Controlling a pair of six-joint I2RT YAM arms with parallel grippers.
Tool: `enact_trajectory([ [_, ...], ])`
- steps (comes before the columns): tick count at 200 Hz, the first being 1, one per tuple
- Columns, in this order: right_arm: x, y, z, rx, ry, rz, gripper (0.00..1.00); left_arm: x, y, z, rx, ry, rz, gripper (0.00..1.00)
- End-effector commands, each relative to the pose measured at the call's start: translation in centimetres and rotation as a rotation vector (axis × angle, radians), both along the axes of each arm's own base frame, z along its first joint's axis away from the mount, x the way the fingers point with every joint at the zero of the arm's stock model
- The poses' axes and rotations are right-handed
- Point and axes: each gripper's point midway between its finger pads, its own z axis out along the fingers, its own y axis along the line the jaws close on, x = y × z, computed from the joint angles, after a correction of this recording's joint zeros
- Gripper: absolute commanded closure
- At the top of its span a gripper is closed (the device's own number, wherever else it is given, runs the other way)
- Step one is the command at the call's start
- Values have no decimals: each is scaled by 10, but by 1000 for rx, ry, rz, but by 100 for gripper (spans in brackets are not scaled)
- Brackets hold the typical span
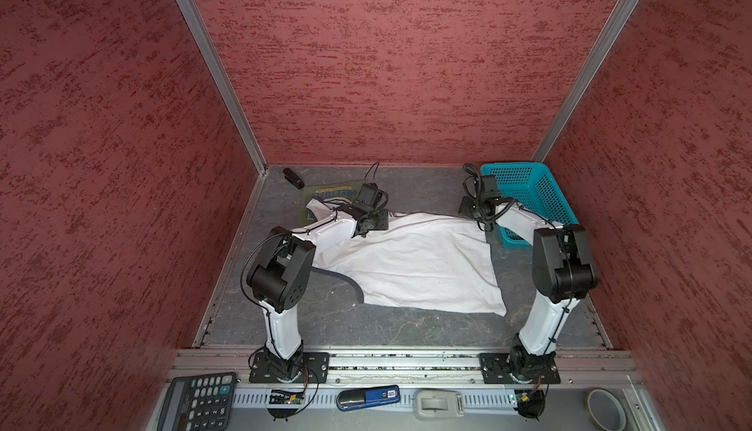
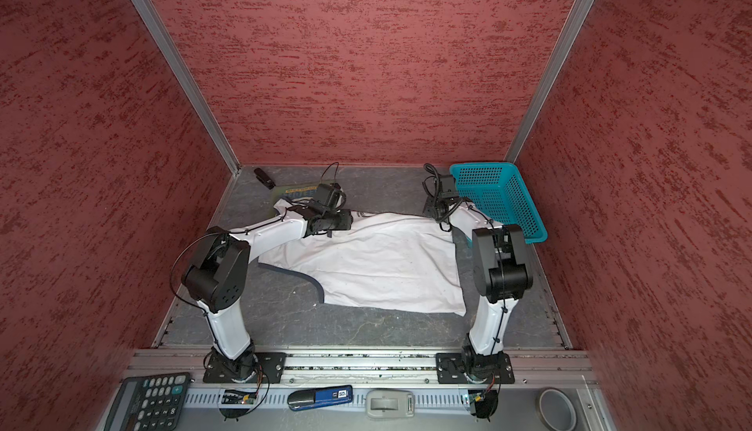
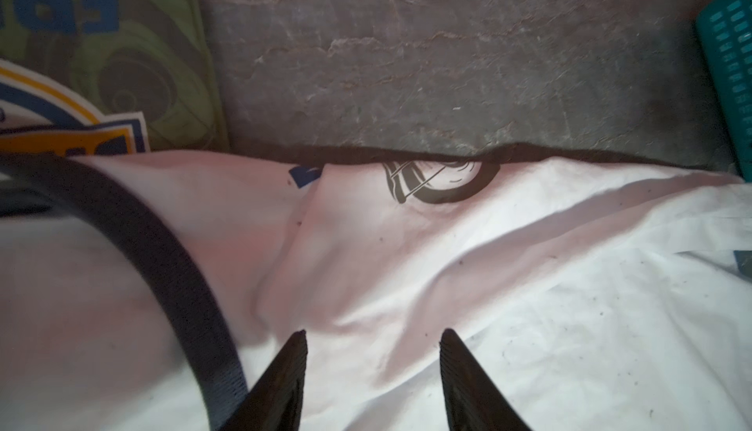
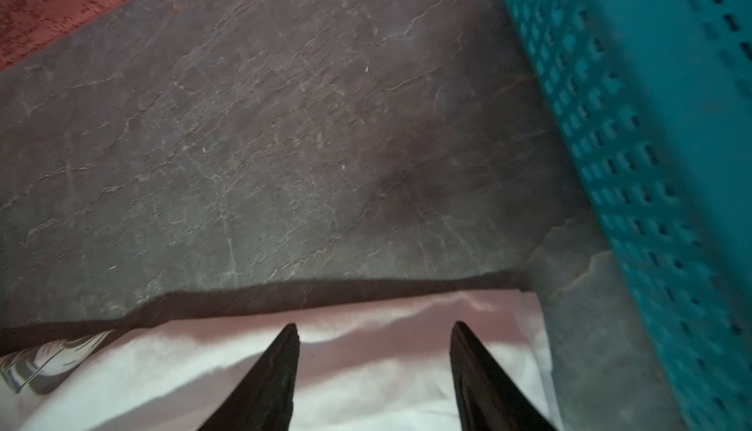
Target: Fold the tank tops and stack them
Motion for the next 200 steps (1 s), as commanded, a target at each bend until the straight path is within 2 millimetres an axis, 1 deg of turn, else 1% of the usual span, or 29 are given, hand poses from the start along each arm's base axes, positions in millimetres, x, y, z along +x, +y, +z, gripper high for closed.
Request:
enact_trajectory([
  [1,-16,-2,-13,-23,84,-15,40,-1,-1,-24,23,66,-1,46],
  [18,-28,-4,-16,-27,100,-14,43,-1,1,-33,31,85,3,46],
  [36,-47,-9,-16,-41,113,-22,46,-2,7,-42,34,106,19,46],
  [52,-65,-9,-17,-28,120,-20,50,-4,14,-48,32,121,38,46],
  [76,-92,-15,-29,-36,164,-38,52,-7,24,-56,36,133,56,46],
  [86,-99,-19,-31,-52,173,-46,53,-8,27,-59,37,139,62,46],
  [98,-103,-23,-29,-67,168,-55,53,-9,30,-60,37,140,69,46],
  [111,-100,-26,-19,-75,145,-67,53,-10,33,-62,39,143,73,46],
  [122,-94,-25,-4,-64,102,-76,51,-11,32,-60,35,139,71,46],
  [138,-82,-26,16,-50,40,-102,48,-11,32,-60,32,139,70,46],
  [155,-65,-28,28,-46,-6,-126,47,-10,32,-59,32,138,72,46],
  [167,-55,-30,26,-51,-6,-136,45,-10,34,-61,37,143,80,46],
  [177,-46,-34,21,-72,10,-149,40,-10,37,-63,45,150,95,46],
  [200,-34,-37,7,-72,40,-155,36,-10,47,-67,48,168,134,46],
])
